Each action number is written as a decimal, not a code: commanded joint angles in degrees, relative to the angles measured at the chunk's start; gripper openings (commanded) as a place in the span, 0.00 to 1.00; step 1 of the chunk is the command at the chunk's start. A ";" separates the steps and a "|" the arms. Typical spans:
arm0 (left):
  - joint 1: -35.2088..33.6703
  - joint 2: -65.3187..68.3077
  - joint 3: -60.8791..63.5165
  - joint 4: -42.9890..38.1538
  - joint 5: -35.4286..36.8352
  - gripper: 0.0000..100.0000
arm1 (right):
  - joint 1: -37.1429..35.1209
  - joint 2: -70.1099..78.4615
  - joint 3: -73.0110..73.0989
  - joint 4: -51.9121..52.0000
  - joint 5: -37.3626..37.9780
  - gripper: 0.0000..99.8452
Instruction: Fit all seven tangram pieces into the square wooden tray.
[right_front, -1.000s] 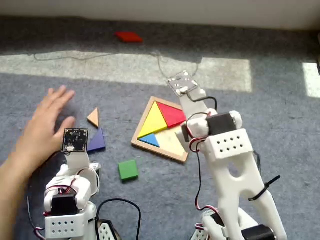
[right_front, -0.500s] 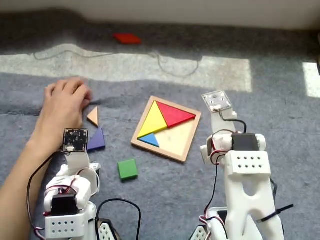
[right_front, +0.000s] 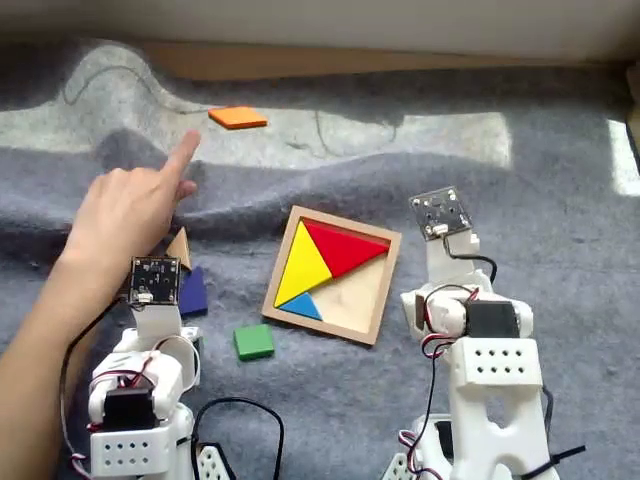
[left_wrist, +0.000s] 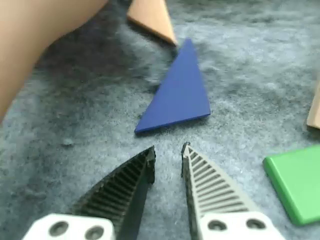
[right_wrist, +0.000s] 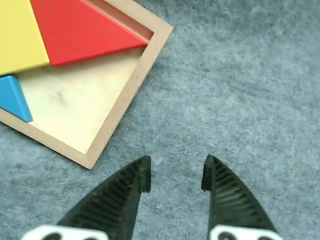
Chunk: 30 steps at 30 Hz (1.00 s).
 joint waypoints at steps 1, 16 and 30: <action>0.57 0.22 1.19 0.35 -0.26 0.11 | 0.40 -1.63 -0.13 -1.80 -0.26 0.17; 0.57 0.22 1.19 0.35 -0.26 0.11 | 0.57 -1.63 -0.13 -1.45 -0.53 0.17; 0.57 0.22 1.19 0.35 -0.26 0.11 | 0.75 -1.71 -0.04 1.01 -0.26 0.17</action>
